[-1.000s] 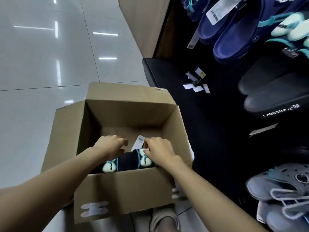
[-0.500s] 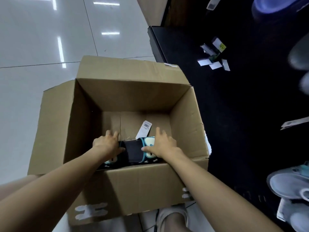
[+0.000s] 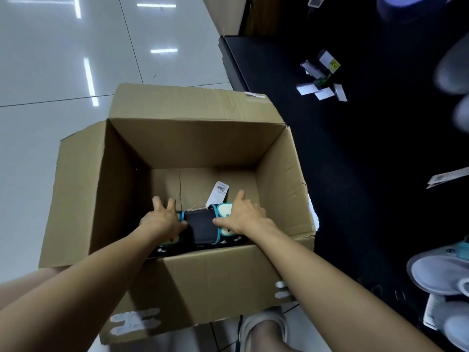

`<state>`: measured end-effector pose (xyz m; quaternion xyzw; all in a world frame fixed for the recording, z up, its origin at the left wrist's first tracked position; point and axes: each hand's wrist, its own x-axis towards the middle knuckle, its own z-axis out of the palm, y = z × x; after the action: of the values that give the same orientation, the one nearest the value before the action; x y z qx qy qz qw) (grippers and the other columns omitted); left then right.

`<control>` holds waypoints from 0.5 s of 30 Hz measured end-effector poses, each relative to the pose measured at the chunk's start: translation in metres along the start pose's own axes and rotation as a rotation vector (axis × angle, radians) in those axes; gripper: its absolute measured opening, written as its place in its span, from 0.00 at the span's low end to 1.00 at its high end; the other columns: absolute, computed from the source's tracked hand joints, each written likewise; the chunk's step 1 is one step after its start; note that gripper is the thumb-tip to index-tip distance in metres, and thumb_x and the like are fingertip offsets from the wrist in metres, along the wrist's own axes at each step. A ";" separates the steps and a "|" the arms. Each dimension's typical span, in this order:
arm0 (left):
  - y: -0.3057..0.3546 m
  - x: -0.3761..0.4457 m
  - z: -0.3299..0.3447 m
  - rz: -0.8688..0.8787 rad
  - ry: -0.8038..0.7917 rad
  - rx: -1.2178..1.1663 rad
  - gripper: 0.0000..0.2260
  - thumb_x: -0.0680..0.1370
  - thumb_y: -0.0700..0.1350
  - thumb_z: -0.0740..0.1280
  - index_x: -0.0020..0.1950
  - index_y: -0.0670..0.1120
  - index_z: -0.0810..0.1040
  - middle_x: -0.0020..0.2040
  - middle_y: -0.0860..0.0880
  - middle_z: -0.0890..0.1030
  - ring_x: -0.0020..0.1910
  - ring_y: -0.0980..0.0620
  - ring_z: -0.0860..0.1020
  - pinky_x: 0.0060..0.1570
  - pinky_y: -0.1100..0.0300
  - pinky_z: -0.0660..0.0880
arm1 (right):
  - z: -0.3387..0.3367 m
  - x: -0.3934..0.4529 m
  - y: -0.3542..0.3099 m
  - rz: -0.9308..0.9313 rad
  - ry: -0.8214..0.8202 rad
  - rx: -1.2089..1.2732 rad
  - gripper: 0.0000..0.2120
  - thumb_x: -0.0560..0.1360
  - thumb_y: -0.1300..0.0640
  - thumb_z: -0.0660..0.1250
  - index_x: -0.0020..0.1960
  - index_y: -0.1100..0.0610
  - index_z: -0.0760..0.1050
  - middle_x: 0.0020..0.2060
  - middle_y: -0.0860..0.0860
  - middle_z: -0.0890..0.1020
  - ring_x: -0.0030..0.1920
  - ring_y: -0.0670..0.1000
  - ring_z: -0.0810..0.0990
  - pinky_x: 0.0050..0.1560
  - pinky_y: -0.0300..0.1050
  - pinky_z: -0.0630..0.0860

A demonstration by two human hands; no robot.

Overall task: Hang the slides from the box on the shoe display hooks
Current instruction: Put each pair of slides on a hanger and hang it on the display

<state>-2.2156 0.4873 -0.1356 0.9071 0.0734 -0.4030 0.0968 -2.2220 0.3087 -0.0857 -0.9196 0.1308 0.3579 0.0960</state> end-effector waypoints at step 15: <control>0.024 -0.111 -0.103 0.101 0.312 0.090 0.28 0.78 0.62 0.62 0.71 0.48 0.60 0.67 0.42 0.60 0.57 0.39 0.77 0.53 0.47 0.74 | -0.108 -0.099 -0.004 -0.089 0.248 0.000 0.49 0.72 0.35 0.70 0.77 0.61 0.51 0.69 0.58 0.72 0.67 0.60 0.74 0.59 0.51 0.72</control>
<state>-2.2107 0.4822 0.0177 0.9646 0.0236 -0.2548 0.0637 -2.2225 0.3000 0.0602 -0.9616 0.1007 0.2371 0.0948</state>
